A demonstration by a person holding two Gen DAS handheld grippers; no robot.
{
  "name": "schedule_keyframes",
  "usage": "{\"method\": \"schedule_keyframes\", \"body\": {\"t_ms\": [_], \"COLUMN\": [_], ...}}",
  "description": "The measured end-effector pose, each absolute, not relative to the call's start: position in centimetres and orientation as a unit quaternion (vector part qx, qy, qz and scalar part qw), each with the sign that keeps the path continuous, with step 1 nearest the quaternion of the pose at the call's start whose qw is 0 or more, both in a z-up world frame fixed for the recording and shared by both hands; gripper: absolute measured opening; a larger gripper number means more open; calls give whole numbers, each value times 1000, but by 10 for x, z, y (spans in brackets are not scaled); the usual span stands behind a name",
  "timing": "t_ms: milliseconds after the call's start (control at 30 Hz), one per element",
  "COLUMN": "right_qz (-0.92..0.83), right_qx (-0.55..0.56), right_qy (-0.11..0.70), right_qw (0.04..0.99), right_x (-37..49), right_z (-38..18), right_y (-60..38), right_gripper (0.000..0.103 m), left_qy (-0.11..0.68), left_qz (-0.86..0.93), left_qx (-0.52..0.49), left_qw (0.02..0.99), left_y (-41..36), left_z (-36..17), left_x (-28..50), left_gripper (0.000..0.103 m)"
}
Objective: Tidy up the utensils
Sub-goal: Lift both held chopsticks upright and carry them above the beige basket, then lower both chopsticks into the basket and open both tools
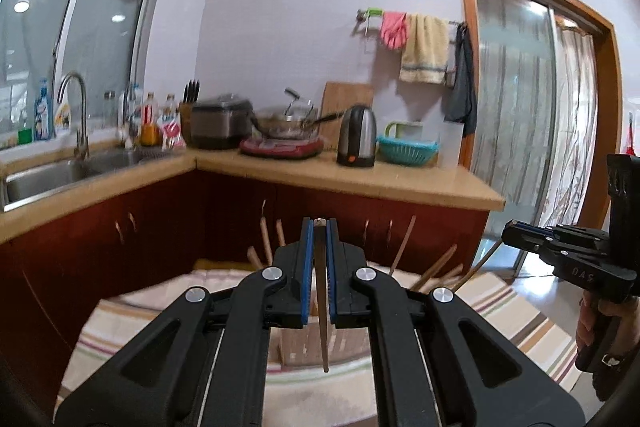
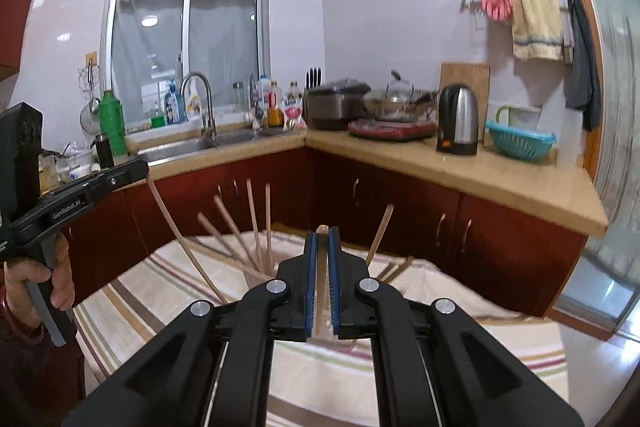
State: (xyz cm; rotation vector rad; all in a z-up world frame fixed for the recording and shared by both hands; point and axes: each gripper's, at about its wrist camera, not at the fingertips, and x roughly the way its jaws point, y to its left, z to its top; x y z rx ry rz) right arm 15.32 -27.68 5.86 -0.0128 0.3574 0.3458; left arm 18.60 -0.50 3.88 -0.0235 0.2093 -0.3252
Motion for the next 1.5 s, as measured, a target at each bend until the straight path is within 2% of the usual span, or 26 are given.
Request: {"method": "schedule_keyframes", "body": {"t_ms": [233, 433, 800, 1033, 1067, 1133, 1167, 1233, 1300, 1333, 1367, 1500], "right_qz": [166, 158, 168, 169, 168, 168, 167, 164, 157, 153, 149, 137], "right_qx": [-12, -7, 6, 27, 29, 37, 37, 35, 34, 35, 37, 30], "right_qy": [164, 167, 243, 275, 275, 277, 277, 277, 274, 272, 267, 253], "right_qw": [972, 973, 955, 946, 946, 945, 945, 946, 948, 949, 951, 957], "right_x": [172, 205, 259, 272, 272, 272, 272, 272, 270, 269, 267, 256], "right_z": [83, 80, 26, -1, -2, -4, -5, -5, -4, -3, -2, 3], "right_y": [-280, -280, -270, -268, -269, -271, -270, -270, -270, -272, -273, -273], "right_gripper": [6, 6, 6, 7, 7, 7, 7, 10, 22, 34, 40, 50], "left_qy": [67, 57, 148, 182, 185, 187, 185, 183, 183, 182, 180, 175], "left_qz": [-158, -137, -127, -120, -119, -113, -110, -109, -109, -109, -109, -107], "left_qx": [-2, 12, 1, -1, 0, -1, -3, -8, -11, -11, -11, -10], "left_qw": [985, 989, 981, 976, 976, 976, 977, 977, 977, 977, 977, 979], "left_y": [-13, -26, -31, -29, -29, -29, -28, -26, -25, -25, -26, -26], "left_z": [75, 78, 5, -27, -29, -33, -34, -34, -33, -32, -31, -25], "left_x": [203, 240, 311, 324, 325, 325, 325, 322, 320, 320, 318, 303], "left_gripper": [6, 6, 7, 9, 14, 31, 44, 48, 56, 58, 60, 73]}}
